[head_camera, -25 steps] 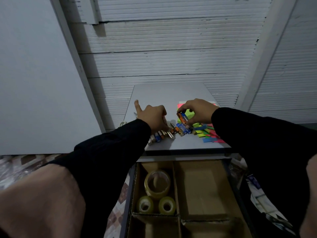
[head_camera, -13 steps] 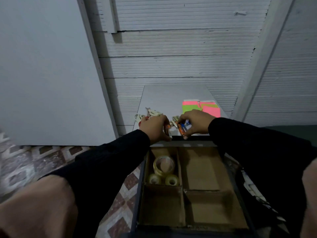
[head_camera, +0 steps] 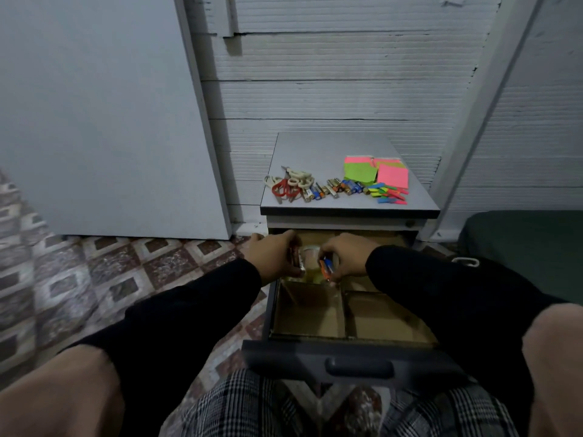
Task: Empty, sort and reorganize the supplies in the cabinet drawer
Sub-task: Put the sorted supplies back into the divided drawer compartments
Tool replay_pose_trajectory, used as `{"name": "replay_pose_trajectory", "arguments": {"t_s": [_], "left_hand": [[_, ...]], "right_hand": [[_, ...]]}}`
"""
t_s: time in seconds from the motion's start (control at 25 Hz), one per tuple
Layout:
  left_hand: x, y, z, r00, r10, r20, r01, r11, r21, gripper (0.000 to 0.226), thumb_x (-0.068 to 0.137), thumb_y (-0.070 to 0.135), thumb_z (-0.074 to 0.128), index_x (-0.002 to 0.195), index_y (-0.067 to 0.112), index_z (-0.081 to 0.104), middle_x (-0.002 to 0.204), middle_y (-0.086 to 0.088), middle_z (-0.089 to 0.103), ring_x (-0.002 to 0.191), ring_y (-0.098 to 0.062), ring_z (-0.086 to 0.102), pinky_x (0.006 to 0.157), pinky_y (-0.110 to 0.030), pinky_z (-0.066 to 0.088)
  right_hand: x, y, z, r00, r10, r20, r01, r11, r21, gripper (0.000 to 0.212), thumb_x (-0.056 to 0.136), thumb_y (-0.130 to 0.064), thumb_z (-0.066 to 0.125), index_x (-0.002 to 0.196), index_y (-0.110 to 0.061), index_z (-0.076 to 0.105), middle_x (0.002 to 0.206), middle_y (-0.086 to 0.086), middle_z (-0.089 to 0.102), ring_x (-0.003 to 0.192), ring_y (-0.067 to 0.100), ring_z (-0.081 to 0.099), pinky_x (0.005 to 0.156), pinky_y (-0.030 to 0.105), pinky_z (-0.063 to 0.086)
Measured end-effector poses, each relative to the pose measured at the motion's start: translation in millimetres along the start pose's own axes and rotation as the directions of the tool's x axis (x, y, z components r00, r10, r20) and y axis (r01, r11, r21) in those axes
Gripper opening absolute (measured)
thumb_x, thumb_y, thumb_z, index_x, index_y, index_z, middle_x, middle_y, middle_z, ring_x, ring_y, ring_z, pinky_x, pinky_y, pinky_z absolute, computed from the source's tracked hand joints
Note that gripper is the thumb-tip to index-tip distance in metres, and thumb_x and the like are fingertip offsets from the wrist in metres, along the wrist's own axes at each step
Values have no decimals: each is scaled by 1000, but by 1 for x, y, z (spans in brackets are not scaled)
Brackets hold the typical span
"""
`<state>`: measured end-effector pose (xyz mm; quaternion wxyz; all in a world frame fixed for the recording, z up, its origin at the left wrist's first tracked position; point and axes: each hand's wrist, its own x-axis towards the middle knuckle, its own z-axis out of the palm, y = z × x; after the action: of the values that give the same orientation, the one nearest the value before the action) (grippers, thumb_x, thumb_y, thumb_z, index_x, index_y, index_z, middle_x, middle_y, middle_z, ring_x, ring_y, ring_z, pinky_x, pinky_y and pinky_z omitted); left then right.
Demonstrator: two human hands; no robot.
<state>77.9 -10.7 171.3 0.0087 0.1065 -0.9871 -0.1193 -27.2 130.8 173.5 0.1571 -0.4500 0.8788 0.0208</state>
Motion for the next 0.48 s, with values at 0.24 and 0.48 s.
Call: {"name": "replay_pose_trajectory", "arguments": {"t_s": [0.24,0.48], "left_hand": [[-20,-17,19,1000,-14,2,14,999,-41,54,75,43,72,119,24,48,115,3,62,107,-19,57,101,-38,26],[-35,-46,35,999,-44,-3,43,995,-86,52,75,44,72,118,26,49,110,10,62,101,-13,59,95,-34,23]], "right_hand": [[-4,-20,57,996,8,85,3,991,-137,51,79,-32,71,125,-19,54,122,4,56,115,24,50,99,37,41],[12,-28,105,982,-40,184,134,836,-532,38,95,-17,47,132,-13,46,131,10,54,125,30,43,101,40,36]]}}
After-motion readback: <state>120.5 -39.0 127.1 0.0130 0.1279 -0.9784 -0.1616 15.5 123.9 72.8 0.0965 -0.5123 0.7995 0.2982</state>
